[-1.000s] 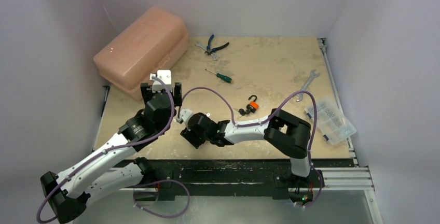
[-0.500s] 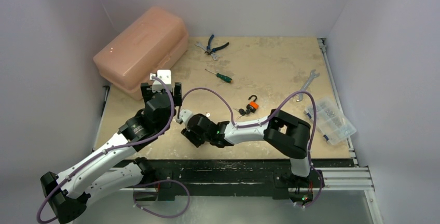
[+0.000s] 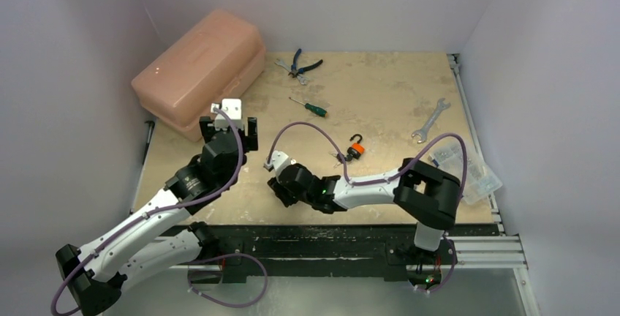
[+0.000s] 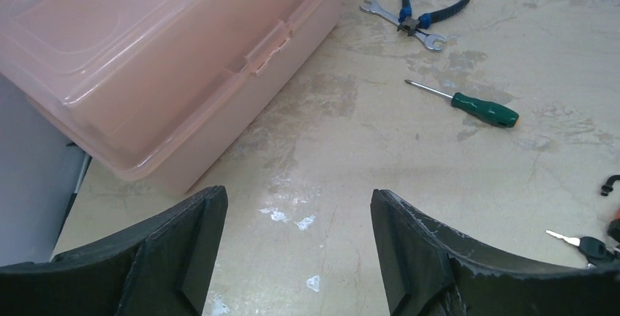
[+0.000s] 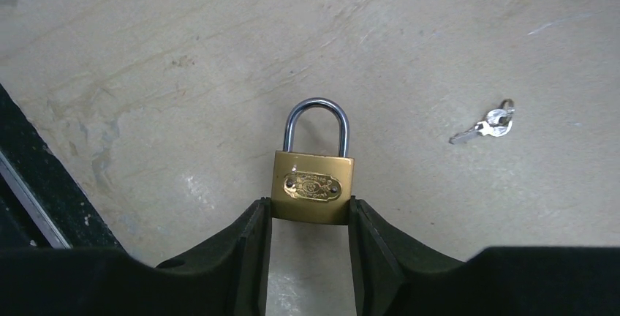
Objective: Unlock with the key
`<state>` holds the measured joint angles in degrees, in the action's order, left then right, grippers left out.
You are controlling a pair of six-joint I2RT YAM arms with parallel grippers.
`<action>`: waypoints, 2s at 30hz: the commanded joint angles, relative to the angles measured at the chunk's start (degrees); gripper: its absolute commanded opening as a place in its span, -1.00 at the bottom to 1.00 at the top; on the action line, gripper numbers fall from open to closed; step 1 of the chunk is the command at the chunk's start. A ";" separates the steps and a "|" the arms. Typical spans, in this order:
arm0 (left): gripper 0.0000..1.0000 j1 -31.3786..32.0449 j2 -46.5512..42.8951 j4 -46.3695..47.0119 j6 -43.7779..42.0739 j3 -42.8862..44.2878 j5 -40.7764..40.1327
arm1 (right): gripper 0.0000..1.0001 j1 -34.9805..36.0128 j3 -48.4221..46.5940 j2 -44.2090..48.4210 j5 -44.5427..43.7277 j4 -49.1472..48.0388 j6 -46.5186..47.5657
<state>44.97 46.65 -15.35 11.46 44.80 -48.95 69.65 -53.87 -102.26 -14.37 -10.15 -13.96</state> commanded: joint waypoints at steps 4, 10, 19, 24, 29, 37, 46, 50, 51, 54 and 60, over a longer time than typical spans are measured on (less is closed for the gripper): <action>0.54 -0.67 -2.03 1.79 1.85 2.27 3.76 | -0.74 0.01 4.48 8.82 -6.74 -7.62 -3.64; 0.45 -0.67 -3.69 1.91 4.38 3.49 12.02 | -0.76 -0.04 10.86 18.44 -9.14 -11.84 -2.66; 0.42 -0.67 -4.29 2.80 16.68 4.69 28.51 | -0.78 -0.04 18.64 38.31 -13.26 -15.45 -0.16; 0.42 -0.67 -3.93 5.37 22.45 6.17 37.23 | -0.79 -0.04 18.11 45.96 -15.47 -12.79 0.15; 0.39 -0.67 -1.92 7.57 25.69 9.57 45.93 | -0.79 -0.04 15.63 50.41 -16.20 -10.16 0.13; 0.28 -0.67 2.78 11.00 29.74 10.08 56.72 | -0.80 -0.04 13.25 52.67 -16.28 -8.59 1.70; 0.18 -0.67 6.06 12.19 30.98 10.03 60.83 | -0.81 -0.04 12.14 53.64 -15.01 -7.78 3.76; 0.10 -0.67 7.23 13.05 31.71 10.00 62.14 | -0.81 -0.04 12.02 53.92 -14.72 -7.83 4.90; 0.09 -0.67 7.47 13.15 31.84 10.04 62.22 | -0.81 -0.04 11.97 53.84 -14.72 -7.78 5.31; 0.07 -0.67 8.26 13.28 32.04 10.27 62.75 | -0.81 -0.04 11.78 53.83 -14.72 -7.69 5.93; -0.05 -0.67 9.27 14.43 33.13 9.27 63.26 | -0.81 -0.04 11.50 53.67 -14.45 -7.77 7.65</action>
<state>44.62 55.79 -4.80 42.98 53.17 12.80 69.65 -38.89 -49.43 -28.95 -15.57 -8.67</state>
